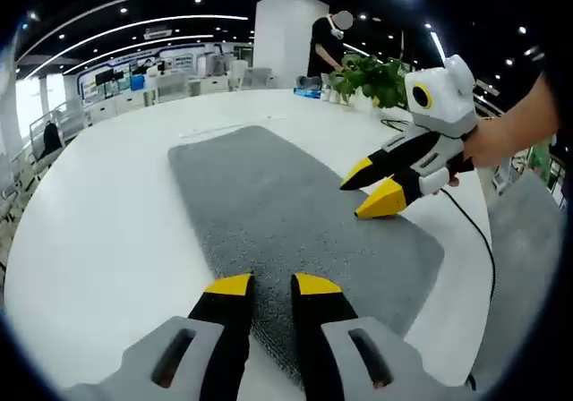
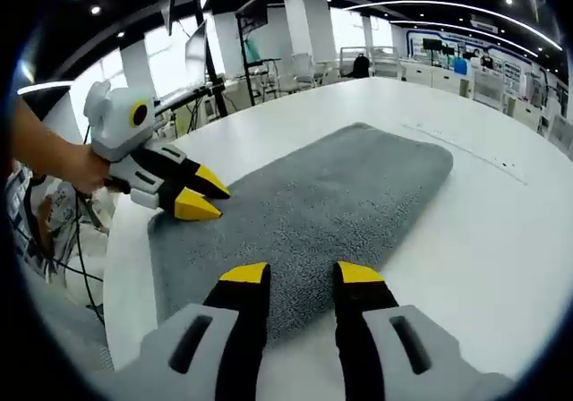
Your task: Fold the towel on the table until its edges align and the towel forms a compact rectangular stack.
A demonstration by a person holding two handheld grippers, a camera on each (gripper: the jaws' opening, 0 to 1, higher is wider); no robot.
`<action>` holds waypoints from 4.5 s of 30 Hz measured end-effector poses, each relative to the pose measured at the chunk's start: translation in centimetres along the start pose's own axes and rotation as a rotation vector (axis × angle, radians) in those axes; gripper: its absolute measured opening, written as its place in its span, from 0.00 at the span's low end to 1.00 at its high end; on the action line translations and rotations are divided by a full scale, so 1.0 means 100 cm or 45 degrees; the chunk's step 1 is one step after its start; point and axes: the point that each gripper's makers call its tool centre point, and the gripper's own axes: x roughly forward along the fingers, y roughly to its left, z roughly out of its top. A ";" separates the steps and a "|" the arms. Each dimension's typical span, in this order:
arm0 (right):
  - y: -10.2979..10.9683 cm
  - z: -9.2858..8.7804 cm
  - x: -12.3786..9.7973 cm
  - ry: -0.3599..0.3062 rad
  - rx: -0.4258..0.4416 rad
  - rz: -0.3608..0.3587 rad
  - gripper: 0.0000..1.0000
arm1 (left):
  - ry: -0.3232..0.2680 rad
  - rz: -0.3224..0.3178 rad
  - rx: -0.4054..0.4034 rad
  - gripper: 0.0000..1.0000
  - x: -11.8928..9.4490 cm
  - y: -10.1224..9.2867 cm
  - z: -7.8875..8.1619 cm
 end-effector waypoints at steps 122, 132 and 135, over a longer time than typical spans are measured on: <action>0.021 -0.102 -0.210 -0.084 -0.302 0.253 0.25 | 0.129 -0.095 0.259 0.28 0.017 -0.232 0.063; 0.032 -0.107 -0.214 -0.081 -0.339 0.273 0.25 | 0.119 -0.090 0.262 0.28 0.015 -0.239 0.067; 0.032 -0.112 -0.214 -0.052 -0.382 0.282 0.25 | 0.156 -0.087 0.318 0.28 0.013 -0.241 0.063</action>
